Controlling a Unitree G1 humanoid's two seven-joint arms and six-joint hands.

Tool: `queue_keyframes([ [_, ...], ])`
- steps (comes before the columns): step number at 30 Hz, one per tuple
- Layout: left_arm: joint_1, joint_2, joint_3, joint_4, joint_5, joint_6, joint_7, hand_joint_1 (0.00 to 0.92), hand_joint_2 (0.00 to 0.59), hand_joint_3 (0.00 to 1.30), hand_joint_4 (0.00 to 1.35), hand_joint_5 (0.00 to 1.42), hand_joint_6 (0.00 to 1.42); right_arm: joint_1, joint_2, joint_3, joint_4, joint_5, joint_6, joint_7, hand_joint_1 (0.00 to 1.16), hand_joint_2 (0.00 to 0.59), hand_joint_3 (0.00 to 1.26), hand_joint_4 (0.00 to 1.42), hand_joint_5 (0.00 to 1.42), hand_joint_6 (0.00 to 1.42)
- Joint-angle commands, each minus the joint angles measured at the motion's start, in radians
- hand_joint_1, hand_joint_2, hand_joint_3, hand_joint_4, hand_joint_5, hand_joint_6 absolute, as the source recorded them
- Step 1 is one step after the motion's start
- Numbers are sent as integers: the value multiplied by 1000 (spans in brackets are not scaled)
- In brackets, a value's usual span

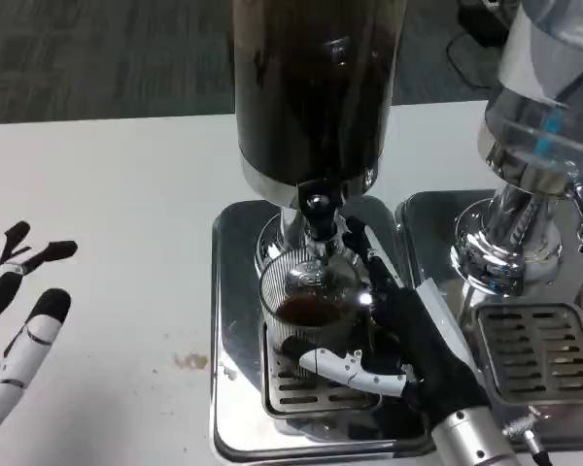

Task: Grasp the cup under the faucet to collect the drink, then remove the cup.

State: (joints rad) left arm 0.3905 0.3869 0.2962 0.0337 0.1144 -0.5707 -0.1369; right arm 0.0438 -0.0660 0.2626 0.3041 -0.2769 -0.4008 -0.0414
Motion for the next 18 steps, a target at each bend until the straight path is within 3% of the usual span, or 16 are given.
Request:
queue_keyframes([
  [1,9,1,7,-10,-17,11,1,0,244,272,0,62,0,-6,11,23,37,7,5,33,861,131,106,235,357,556],
  [11,19,3,13,-15,-18,11,2,0,242,279,0,62,0,1,17,21,47,3,-10,14,860,131,279,378,492,653],
  [18,17,3,14,-12,-21,13,1,0,241,281,0,62,0,13,29,15,47,-13,-35,-37,892,133,348,438,567,725],
])
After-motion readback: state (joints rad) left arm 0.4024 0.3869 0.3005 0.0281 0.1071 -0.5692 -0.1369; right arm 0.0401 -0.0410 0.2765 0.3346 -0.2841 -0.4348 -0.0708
